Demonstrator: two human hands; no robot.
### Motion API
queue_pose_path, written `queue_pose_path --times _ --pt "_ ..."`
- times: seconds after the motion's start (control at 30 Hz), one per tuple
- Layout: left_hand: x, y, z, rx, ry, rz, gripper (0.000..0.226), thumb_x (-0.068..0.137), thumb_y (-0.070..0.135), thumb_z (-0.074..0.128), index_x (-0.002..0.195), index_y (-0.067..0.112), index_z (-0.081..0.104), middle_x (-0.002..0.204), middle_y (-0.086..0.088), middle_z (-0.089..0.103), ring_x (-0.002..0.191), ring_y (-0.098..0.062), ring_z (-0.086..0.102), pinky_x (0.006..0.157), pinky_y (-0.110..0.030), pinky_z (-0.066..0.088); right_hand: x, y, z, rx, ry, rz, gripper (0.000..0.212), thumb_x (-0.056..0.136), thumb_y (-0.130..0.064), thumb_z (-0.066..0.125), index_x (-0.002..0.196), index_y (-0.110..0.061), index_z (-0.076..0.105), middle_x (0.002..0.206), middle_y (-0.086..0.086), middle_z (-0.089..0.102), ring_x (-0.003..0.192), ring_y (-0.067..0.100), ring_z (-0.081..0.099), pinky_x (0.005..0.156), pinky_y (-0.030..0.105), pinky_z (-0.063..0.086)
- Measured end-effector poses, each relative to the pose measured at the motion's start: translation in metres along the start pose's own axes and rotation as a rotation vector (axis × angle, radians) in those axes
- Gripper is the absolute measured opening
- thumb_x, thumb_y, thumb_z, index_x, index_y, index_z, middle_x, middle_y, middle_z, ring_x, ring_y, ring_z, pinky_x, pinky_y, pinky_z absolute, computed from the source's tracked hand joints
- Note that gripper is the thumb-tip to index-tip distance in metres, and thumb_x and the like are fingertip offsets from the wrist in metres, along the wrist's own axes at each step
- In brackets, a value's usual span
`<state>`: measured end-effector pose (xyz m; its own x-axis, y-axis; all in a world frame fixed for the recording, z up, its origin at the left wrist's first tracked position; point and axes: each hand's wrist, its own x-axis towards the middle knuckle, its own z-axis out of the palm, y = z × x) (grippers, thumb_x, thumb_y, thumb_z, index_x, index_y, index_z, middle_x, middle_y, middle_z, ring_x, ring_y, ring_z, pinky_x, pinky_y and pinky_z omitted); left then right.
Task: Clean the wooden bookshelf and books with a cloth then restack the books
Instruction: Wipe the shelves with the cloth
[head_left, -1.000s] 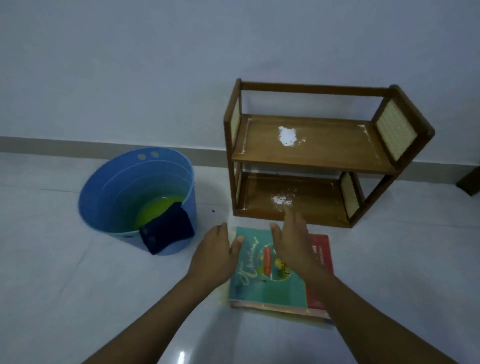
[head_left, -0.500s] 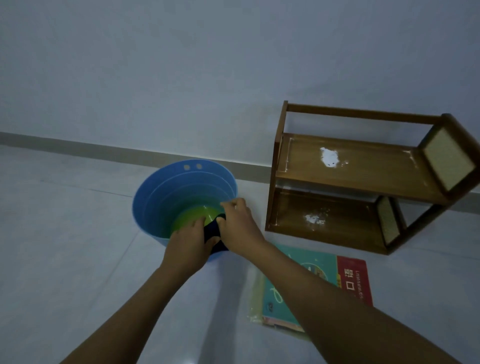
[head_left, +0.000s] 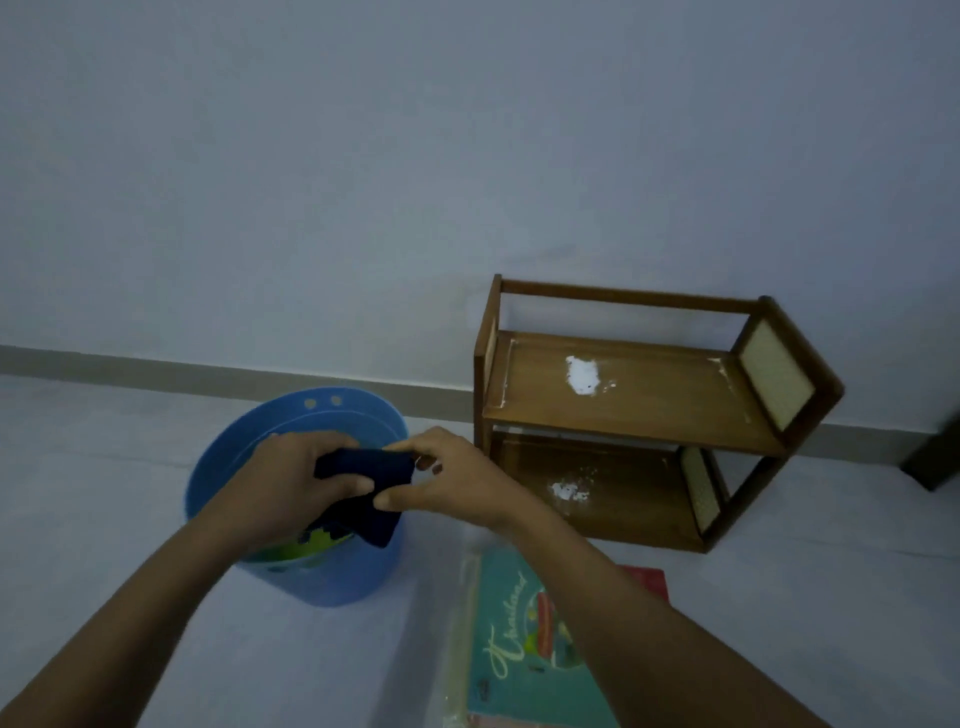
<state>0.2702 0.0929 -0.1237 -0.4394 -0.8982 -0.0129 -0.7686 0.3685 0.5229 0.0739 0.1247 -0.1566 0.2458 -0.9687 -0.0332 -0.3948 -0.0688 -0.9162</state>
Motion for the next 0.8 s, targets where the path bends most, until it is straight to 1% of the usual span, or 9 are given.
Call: queue_pose_path --times 0.07,0.13,0.23,0.33,0.43,0.53,0.6,0.67,0.8 --pt "0.008 0.029 -0.012 -0.291 -0.064 0.004 0.01 0.08 0.019 0.074 0.082 0.029 0.071 0.074 0.001 0.073 0.063 -0.019 0.068 0.061 -0.033 0.052 -0.013 -0.003 -0.024 0.302 -0.027 0.073 0.039 0.076 -0.012 0.078 0.112 -0.007 0.063 0.109 0.005 0.067 0.1 0.004 0.063 0.087 0.018 0.05" --pt "0.026 0.058 -0.006 -0.47 -0.105 0.002 0.007 0.082 0.022 0.073 0.089 0.023 0.072 0.077 -0.006 0.074 0.068 -0.025 0.07 0.065 -0.04 0.055 -0.022 0.004 -0.049 0.541 -0.032 0.134 0.052 0.079 -0.007 0.073 0.128 -0.008 0.054 0.125 0.013 0.061 0.115 0.027 0.06 0.099 0.041 0.049" --pt "0.077 0.096 0.023 -0.359 0.062 0.101 0.021 0.085 0.037 0.066 0.101 0.024 0.069 0.097 0.003 0.072 0.088 -0.014 0.067 0.08 -0.036 0.054 -0.032 0.02 -0.094 0.741 0.092 0.217 0.049 0.083 -0.004 0.067 0.13 -0.008 0.054 0.127 0.017 0.061 0.119 0.036 0.057 0.101 0.051 0.046" --pt "0.131 0.121 0.044 -0.153 0.23 0.247 0.046 0.091 0.048 0.053 0.127 0.02 0.057 0.13 -0.003 0.058 0.12 -0.02 0.054 0.099 -0.036 0.043 -0.044 0.03 -0.141 0.773 0.378 0.313 0.043 0.083 -0.007 0.068 0.125 -0.009 0.058 0.119 0.016 0.066 0.11 0.035 0.063 0.092 0.051 0.052" --pt "0.18 0.127 0.06 0.346 0.223 0.346 0.058 0.096 0.041 0.046 0.145 0.013 0.036 0.154 -0.008 0.031 0.144 -0.023 0.024 0.117 -0.044 0.021 -0.049 0.036 -0.181 0.435 0.721 0.354 0.037 0.086 -0.013 0.067 0.119 -0.011 0.052 0.109 0.006 0.064 0.089 0.021 0.064 0.067 0.034 0.056" --pt "0.215 0.119 0.074 0.477 0.093 0.233 0.062 0.097 0.041 0.041 0.148 0.009 0.024 0.159 -0.009 0.015 0.147 -0.022 0.011 0.118 -0.048 0.016 -0.043 0.06 -0.205 -0.206 0.921 0.33 0.029 0.088 -0.017 0.064 0.108 -0.019 0.043 0.101 0.002 0.057 0.078 0.011 0.056 0.058 0.026 0.049" --pt "0.224 0.111 0.082 0.467 0.024 0.176 0.064 0.098 0.04 0.039 0.149 0.007 0.019 0.16 -0.012 0.009 0.148 -0.025 0.007 0.118 -0.049 0.019 -0.037 0.081 -0.208 -0.521 0.892 0.366 0.029 0.087 -0.019 0.063 0.109 -0.022 0.044 0.104 0.003 0.06 0.083 0.017 0.059 0.068 0.036 0.055" --pt "0.226 0.105 0.089 0.467 0.02 0.169 0.066 0.099 0.038 0.038 0.15 0.005 0.012 0.16 -0.014 0.004 0.148 -0.027 0.001 0.119 -0.047 0.018 -0.032 0.102 -0.205 -0.618 0.765 0.463 0.037 0.086 -0.028 0.065 0.116 -0.02 0.045 0.115 0.006 0.059 0.099 0.022 0.058 0.082 0.042 0.053" --pt "0.224 0.102 0.093 0.395 0.057 0.17 0.07 0.099 0.037 0.039 0.151 0.003 0.006 0.161 -0.013 -0.001 0.148 -0.026 -0.003 0.12 -0.043 0.016 -0.014 0.131 -0.19 -0.705 0.536 0.623 0.078 0.08 -0.071 0.047 0.132 -0.014 0.04 0.136 0.012 0.046 0.13 0.037 0.036 0.108 0.053 0.031"
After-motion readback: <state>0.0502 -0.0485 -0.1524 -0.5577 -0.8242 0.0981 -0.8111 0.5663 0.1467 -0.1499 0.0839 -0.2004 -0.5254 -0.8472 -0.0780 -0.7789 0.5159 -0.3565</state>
